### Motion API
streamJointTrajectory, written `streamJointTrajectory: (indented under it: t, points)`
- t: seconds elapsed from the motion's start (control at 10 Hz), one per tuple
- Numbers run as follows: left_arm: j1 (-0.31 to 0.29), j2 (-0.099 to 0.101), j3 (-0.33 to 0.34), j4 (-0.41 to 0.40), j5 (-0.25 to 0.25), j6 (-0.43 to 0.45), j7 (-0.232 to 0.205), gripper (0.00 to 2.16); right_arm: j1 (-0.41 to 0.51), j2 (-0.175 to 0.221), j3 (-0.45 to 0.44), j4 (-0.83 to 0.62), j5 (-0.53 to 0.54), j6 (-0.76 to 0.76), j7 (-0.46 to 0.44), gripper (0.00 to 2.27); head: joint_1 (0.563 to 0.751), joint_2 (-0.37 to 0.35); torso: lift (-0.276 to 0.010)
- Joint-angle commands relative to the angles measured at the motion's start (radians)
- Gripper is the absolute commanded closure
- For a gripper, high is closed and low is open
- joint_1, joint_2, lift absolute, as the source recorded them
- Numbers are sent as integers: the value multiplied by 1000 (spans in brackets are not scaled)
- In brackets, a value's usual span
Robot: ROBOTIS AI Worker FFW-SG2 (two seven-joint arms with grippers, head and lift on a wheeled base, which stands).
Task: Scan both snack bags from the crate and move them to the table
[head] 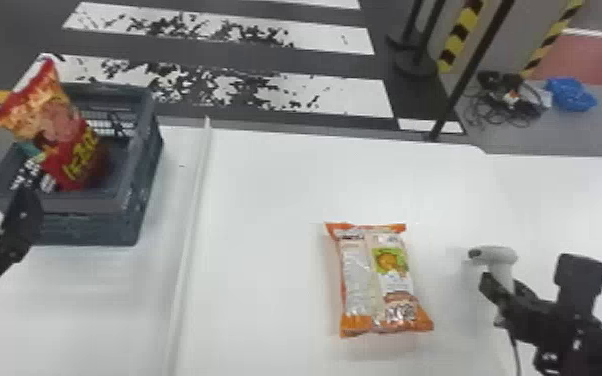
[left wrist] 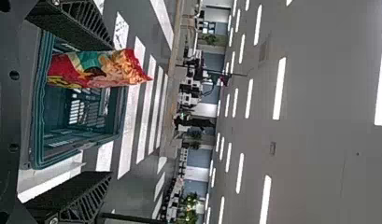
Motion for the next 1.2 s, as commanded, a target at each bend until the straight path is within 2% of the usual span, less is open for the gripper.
streamJointTrajectory:
  t: [0.0,0.1,0.3,0.5,0.8,1.0,1.1]
  points:
    - [-2,-1,-9,1,-6,1,0,36,-9,-6,-2,47,7,-29,4,2246,695,-151,-87]
    - [-2,-1,-9,1,-6,1,0,36,-10,-6,-2,55,7,-42,5,2091,695,-165,-87]
    - [-3,-1,-10,1,-6,1,0,36,-10,-6,-2,55,8,-42,7,1372,695,-176,-87]
    - [-3,-1,-12,0,-9,1,0,36,-1,-6,-2,50,11,-94,7,-2,695,-176,-87]
    - [-5,0,-13,0,-9,1,0,36,109,20,-2,-151,42,-152,18,-2,695,-176,-87]
    - [-5,-1,-13,0,-9,1,0,36,220,66,15,-359,100,-158,208,107,695,-116,-87]
    - [6,-6,-9,-2,-9,-3,0,36,261,71,64,-433,137,-164,222,107,695,-86,-87]
